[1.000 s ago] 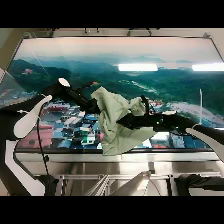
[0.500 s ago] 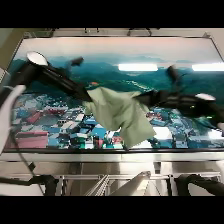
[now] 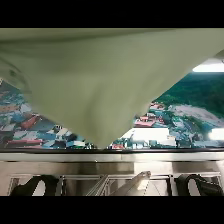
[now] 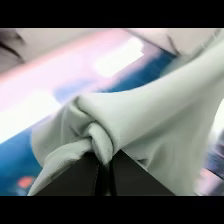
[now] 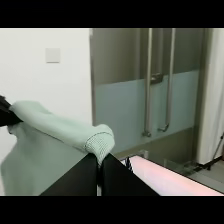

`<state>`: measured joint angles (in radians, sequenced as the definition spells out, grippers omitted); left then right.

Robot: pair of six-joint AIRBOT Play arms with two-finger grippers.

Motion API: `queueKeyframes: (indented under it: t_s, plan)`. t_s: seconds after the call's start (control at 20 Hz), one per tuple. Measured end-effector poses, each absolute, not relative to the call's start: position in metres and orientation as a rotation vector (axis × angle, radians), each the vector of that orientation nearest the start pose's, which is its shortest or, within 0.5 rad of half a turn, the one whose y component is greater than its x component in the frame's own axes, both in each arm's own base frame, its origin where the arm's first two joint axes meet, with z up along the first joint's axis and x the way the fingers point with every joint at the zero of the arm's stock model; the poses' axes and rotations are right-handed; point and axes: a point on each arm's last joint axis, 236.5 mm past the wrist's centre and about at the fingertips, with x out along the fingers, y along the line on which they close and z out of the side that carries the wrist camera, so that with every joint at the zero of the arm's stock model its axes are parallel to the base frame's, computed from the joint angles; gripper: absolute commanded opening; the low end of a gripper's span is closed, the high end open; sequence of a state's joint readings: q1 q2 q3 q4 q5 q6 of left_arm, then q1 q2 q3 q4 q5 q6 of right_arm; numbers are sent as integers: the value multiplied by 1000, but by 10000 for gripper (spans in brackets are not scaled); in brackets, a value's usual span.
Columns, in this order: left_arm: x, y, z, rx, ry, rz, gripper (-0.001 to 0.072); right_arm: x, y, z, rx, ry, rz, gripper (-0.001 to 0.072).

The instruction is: Fold the shirts.

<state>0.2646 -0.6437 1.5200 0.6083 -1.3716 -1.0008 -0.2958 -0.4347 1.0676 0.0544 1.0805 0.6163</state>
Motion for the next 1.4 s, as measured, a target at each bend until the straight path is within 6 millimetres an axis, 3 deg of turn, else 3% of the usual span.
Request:
queueKeyframes:
  t_s: [0.05,0.15,0.25,0.35,0.45,0.55,0.6,0.65,0.7,0.8,0.95,1.0,1.05,1.1,1.25,1.4]
  plan:
    - [226,-129,413,85,163,-658,30,194,157,444,192,-269,871,21]
    - [254,-107,409,72,173,-590,30,227,144,433,231,-209,827,21]
    - [283,-110,389,4,248,-680,29,264,149,397,287,-63,889,21]
    - [324,-117,347,-75,387,-780,30,313,155,350,377,96,920,21]
    - [368,-133,280,-145,581,-874,33,358,173,286,458,287,957,20]
    - [400,-156,207,-213,769,-956,349,392,195,221,537,453,974,26]
    - [413,-167,169,-249,860,-983,487,407,203,186,565,534,964,189]
    - [420,-173,136,-269,943,-1001,718,415,210,155,589,604,961,317]
    - [426,-178,106,-299,1021,-1024,715,420,216,131,614,661,962,325]
    - [434,-177,70,-357,1136,-1040,715,417,227,97,653,759,998,326]
    - [440,-153,56,-446,1247,-1018,713,391,248,72,684,893,1079,336]
    - [438,-141,54,-466,1284,-993,713,379,259,61,684,944,1100,475]
    - [433,-129,52,-479,1320,-961,713,364,272,51,681,992,1122,569]
    - [424,-111,46,-481,1368,-910,713,347,289,39,668,1044,1141,604]
    - [391,-58,18,-455,1492,-701,714,305,340,-1,593,1154,1144,604]
    - [359,-1,-19,-453,1556,-454,714,286,379,-31,556,1184,1089,602]
